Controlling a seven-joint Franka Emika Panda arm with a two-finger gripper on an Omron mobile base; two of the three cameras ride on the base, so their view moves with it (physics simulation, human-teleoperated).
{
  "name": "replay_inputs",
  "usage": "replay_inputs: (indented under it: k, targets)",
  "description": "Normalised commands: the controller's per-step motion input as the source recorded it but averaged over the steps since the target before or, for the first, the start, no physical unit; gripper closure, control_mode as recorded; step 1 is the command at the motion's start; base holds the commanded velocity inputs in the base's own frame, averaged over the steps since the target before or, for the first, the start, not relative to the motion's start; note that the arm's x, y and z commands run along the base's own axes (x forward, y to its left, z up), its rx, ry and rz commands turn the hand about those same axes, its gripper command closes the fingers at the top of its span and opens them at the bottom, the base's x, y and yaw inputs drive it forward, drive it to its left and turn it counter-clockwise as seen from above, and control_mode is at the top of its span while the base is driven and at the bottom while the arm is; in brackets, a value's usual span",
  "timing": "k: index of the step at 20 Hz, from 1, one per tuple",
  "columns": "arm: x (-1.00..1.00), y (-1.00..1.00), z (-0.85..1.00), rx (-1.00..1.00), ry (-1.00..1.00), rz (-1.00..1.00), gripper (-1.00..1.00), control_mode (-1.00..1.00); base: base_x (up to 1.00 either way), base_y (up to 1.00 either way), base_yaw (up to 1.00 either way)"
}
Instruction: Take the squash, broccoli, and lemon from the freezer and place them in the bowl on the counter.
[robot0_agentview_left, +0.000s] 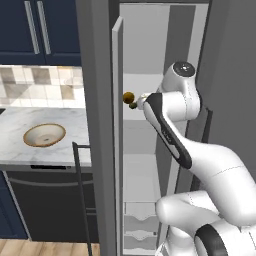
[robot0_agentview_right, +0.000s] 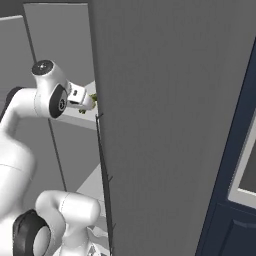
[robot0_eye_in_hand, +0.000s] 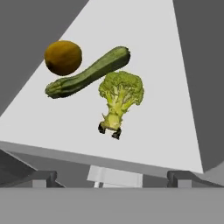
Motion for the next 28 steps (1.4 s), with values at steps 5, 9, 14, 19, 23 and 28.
replay_inputs:
  k: [5, 9, 14, 19, 23, 28]
  targets:
    - [0.46, -0.01, -0.04, 0.0, 0.03, 0.0, -1.0, -1.0, 0.0, 0.0, 0.0]
    - [0.34, 0.0, -0.08, 0.0, 0.07, 0.0, -1.0, -1.0, 0.0, 0.0, 0.0]
    - [0.33, -0.04, -0.17, 0.0, 0.05, 0.0, -1.0, -1.0, 0.0, 0.0, 0.0]
    - [0.22, -0.01, -0.24, 0.0, 0.02, 0.0, -1.0, -1.0, 0.0, 0.0, 0.0]
    - [0.11, 0.0, -0.33, 0.0, 0.0, 0.0, -1.0, -1.0, 0.0, 0.0, 0.0]
    - [0.09, 0.0, -0.34, 0.0, 0.01, 0.0, 1.0, -1.0, 0.0, 0.0, 0.0]
